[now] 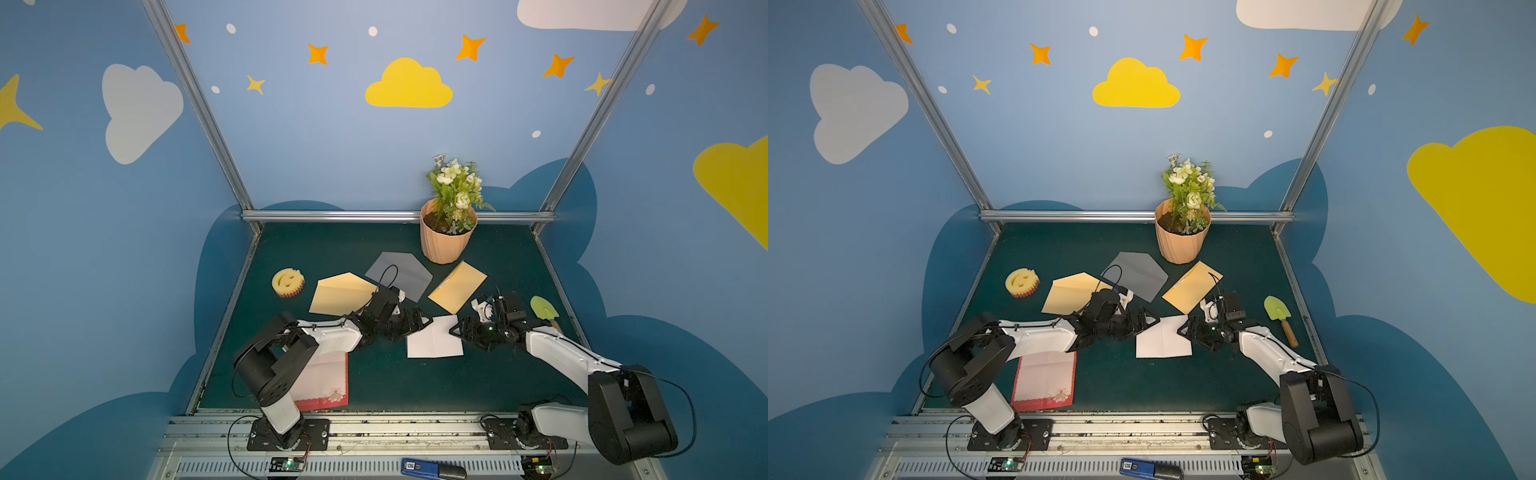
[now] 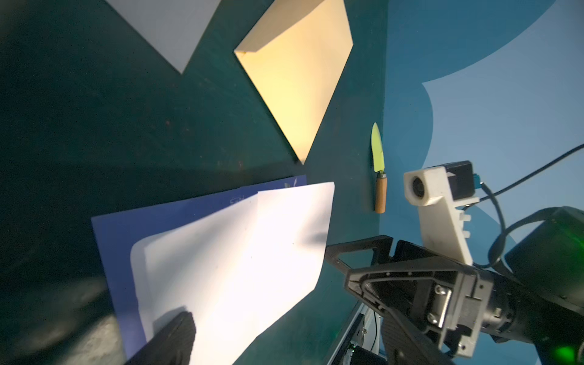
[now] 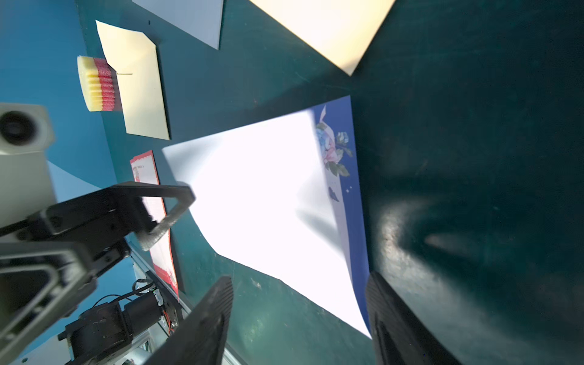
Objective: Fold the letter paper in half and place it into the envelope
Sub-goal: Fold the letter paper at the center of the board.
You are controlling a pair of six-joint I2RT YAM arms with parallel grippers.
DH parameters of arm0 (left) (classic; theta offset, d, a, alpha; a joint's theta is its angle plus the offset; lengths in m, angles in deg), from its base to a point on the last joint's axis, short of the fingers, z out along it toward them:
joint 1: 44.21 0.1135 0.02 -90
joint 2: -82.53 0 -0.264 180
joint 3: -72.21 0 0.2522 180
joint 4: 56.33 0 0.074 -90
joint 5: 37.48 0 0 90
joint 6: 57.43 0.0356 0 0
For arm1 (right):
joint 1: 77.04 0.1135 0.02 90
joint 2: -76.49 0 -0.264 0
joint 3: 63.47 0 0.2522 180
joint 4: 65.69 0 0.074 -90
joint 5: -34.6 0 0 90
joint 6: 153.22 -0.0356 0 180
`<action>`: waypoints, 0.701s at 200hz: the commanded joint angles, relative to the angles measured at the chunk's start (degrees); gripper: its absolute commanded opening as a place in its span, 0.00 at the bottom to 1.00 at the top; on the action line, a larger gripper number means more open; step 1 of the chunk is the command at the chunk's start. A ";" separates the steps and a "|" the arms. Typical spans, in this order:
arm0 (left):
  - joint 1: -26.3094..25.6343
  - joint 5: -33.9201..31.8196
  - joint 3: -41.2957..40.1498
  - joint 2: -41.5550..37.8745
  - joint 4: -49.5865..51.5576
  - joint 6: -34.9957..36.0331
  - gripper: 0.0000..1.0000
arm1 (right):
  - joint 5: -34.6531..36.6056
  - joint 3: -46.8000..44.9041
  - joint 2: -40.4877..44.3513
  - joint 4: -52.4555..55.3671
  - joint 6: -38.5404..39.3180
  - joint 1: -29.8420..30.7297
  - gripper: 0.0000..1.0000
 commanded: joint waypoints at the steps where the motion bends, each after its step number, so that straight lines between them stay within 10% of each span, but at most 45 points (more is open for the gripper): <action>1: -0.07 -0.38 -0.34 2.02 -3.59 -1.56 0.92 | -1.36 -0.78 -0.71 -0.99 0.87 -0.44 0.66; 140: 1.56 0.81 -4.68 7.31 -11.20 -5.59 0.92 | -14.55 -1.10 -4.17 -9.77 -1.02 -0.57 0.66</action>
